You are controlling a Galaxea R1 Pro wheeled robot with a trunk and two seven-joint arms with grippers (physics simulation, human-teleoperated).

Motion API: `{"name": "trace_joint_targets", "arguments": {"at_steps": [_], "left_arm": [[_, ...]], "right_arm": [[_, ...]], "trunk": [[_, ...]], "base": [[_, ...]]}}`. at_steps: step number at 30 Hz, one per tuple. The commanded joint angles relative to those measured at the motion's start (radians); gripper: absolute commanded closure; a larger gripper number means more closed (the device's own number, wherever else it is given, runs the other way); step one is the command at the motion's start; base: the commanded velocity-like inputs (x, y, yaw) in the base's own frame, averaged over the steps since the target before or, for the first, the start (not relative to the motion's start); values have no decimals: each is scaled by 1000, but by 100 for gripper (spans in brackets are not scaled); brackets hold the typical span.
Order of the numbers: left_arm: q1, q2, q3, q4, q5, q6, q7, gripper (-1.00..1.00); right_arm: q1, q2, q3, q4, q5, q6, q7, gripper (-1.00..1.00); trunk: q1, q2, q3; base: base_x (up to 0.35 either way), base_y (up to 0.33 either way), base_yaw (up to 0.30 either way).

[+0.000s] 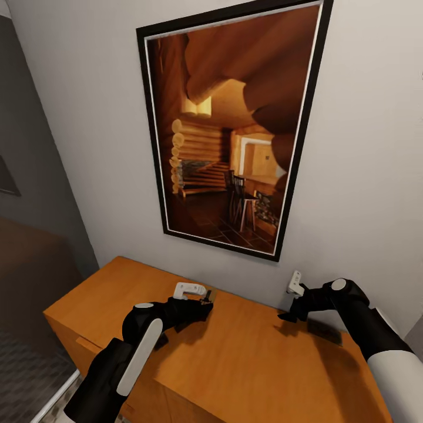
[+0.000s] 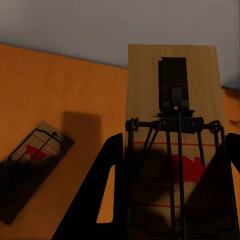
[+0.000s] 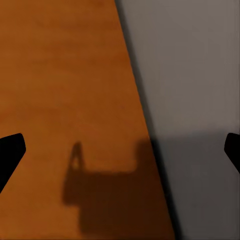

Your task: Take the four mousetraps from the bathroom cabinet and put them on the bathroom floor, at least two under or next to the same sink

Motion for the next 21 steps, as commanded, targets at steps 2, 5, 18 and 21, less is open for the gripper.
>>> {"name": "trace_joint_targets", "arguments": {"at_steps": [2,5,18,21], "left_arm": [[-1,0,0,-1,6,4,7,100],[-1,0,0,-1,7,4,7,100],[-1,0,0,-1,6,4,7,100],[-1,0,0,-1,6,4,7,100]], "right_arm": [[-1,-1,2,-2,1,10,3,-100],[-1,-1,2,-2,1,10,3,-100],[-1,-1,2,-2,1,9,4,-100],[-1,-1,2,-2,1,9,5,-100]], "trunk": [[1,-2,-2],[1,-2,-2],[1,-2,-2],[1,-2,-2]], "base": [[0,-19,0],[0,-7,0],[0,-1,0],[0,0,0]]}}
